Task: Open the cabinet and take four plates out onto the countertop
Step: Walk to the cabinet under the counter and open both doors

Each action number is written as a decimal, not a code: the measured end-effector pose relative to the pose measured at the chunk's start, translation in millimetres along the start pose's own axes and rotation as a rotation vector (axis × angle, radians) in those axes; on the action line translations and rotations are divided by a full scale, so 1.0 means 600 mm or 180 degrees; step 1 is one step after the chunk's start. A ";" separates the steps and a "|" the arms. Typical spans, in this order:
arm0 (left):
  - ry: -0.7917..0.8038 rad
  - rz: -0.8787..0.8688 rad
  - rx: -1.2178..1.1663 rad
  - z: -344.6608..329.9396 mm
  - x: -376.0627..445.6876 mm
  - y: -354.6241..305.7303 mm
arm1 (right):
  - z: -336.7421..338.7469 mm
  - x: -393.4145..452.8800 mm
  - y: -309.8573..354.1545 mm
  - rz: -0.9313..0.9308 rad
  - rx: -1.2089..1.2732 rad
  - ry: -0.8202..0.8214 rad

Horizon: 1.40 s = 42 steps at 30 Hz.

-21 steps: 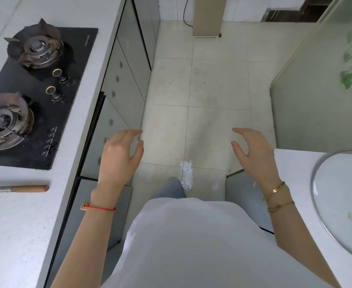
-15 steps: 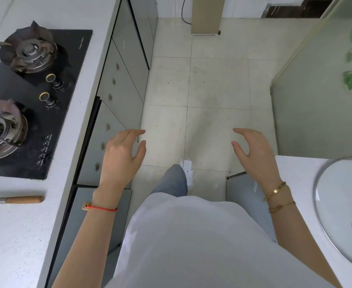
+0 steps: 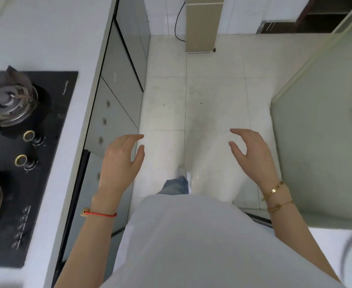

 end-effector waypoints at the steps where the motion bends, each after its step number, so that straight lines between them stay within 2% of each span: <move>1: -0.0006 0.0015 0.0003 0.002 0.036 0.001 | 0.003 0.037 0.001 0.0019 -0.0012 -0.0040; 9: 0.0152 -0.0150 0.0123 -0.010 0.298 -0.010 | 0.016 0.263 -0.020 -0.0111 -0.0028 -0.0206; 19: 0.0282 -0.0154 0.0190 -0.098 0.599 -0.059 | 0.016 0.558 -0.124 -0.0086 -0.0008 -0.0126; 26: -0.0020 0.0186 0.0094 -0.155 0.815 -0.126 | 0.075 0.834 -0.202 0.0251 -0.0076 -0.0046; 31: -0.0337 0.0455 0.0083 -0.181 0.935 -0.152 | 0.092 1.019 -0.216 0.0592 0.0022 0.0192; 42: -0.0797 0.1248 0.0092 -0.179 1.118 -0.082 | 0.000 1.335 -0.154 0.1276 0.0106 0.0605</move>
Point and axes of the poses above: each hand's wrist, its own x-axis towards the middle knuckle, its own z-axis out of the back of the hand, y = z × x, the point moved 7 cm from there along x, towards the middle knuckle, and after that the axes turned 5 degrees about -x, right-handed, at the moved point
